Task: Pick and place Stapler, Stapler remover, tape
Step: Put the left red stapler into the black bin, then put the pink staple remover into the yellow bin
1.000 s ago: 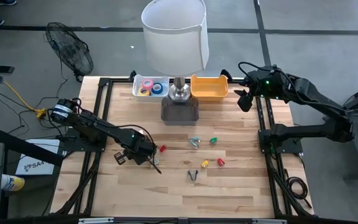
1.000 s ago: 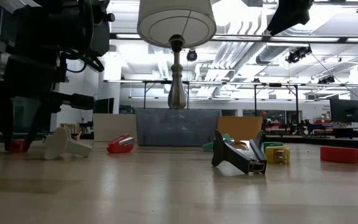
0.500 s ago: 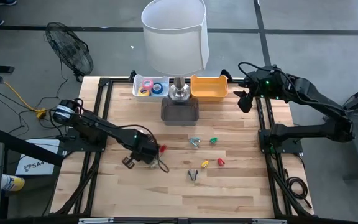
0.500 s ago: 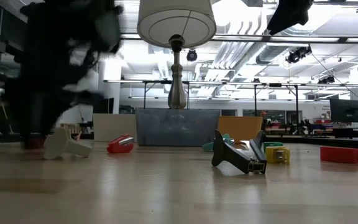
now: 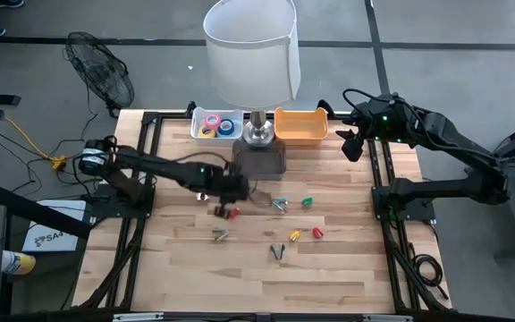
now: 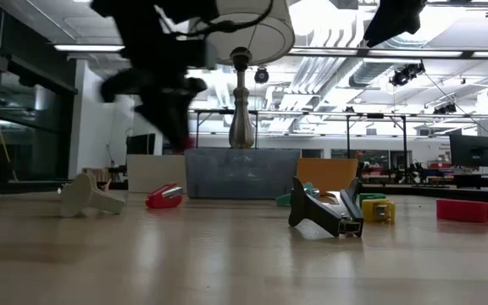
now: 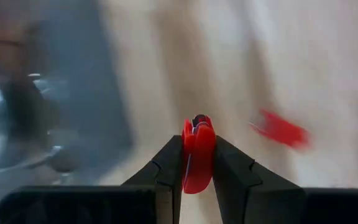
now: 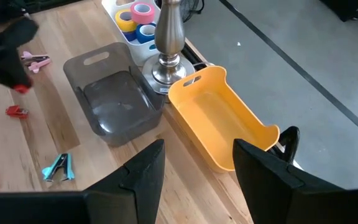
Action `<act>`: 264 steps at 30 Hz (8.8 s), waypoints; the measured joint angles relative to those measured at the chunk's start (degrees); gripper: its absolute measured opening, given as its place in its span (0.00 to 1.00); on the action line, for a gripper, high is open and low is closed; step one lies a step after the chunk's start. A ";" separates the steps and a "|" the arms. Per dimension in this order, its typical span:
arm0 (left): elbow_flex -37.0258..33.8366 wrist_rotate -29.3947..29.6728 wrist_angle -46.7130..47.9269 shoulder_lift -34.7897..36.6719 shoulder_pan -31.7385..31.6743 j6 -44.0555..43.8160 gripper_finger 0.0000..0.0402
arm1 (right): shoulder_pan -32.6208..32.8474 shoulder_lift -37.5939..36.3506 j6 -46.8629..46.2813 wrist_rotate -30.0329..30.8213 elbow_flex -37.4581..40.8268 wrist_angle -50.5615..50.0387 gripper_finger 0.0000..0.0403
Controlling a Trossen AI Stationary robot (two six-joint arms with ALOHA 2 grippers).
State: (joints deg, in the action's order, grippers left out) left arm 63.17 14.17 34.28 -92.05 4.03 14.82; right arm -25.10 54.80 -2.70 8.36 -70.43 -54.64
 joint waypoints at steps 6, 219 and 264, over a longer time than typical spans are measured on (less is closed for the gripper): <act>0.44 2.13 -10.08 0.07 -6.88 -2.61 0.15 | 0.00 0.01 0.00 0.00 0.00 -0.03 0.45; 13.62 -6.31 6.78 -5.38 -8.35 -26.41 0.14 | 0.02 0.77 -2.38 -2.34 0.02 -2.15 0.45; 14.54 -12.56 11.68 -9.98 -23.25 -12.63 0.56 | 0.02 0.77 -2.84 -0.15 0.02 -2.74 0.45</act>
State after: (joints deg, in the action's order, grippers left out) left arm 77.71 1.61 45.96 -102.03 -19.22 2.19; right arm -25.08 55.57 -5.54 8.21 -70.41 -57.38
